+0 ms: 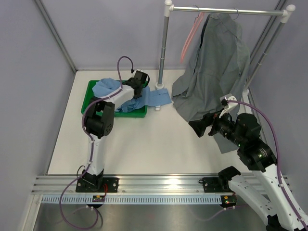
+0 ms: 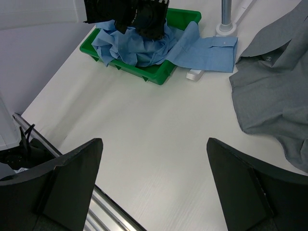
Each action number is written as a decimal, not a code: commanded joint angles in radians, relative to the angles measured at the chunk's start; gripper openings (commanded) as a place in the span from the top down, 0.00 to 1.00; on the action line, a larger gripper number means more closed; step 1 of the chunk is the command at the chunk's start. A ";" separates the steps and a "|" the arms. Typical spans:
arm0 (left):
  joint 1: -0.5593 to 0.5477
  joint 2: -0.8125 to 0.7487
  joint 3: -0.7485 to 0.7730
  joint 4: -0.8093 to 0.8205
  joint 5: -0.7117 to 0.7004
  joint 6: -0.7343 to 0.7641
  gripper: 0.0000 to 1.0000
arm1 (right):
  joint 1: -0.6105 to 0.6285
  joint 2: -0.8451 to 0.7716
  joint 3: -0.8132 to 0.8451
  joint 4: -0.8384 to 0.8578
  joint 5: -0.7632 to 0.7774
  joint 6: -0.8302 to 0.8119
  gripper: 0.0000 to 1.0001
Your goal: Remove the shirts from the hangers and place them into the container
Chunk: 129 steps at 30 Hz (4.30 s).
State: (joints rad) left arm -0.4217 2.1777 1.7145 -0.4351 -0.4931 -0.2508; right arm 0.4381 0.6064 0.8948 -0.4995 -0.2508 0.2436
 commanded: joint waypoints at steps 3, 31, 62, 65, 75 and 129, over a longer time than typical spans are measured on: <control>0.023 0.008 -0.019 -0.044 0.062 -0.067 0.73 | -0.002 0.009 0.003 0.012 0.013 0.000 0.01; -0.252 -0.303 -0.147 -0.022 0.048 0.223 0.01 | -0.002 -0.017 -0.002 0.012 0.010 0.006 0.00; -0.298 -0.061 -0.144 0.104 0.081 0.864 0.16 | -0.002 0.027 -0.004 0.013 -0.002 0.006 0.00; -0.298 -0.052 -0.150 0.151 0.056 0.872 0.20 | -0.002 0.029 -0.004 0.013 -0.004 0.008 0.01; -0.299 -0.024 -0.164 0.252 -0.001 0.913 0.33 | -0.002 0.039 -0.004 0.013 -0.010 0.008 0.00; -0.052 -0.105 -0.179 0.021 -0.318 0.139 0.76 | -0.002 0.038 -0.002 0.012 -0.028 0.010 0.01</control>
State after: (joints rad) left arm -0.4564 2.0327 1.4788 -0.4232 -0.8162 -0.1123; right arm 0.4381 0.6498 0.8932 -0.4995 -0.2565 0.2440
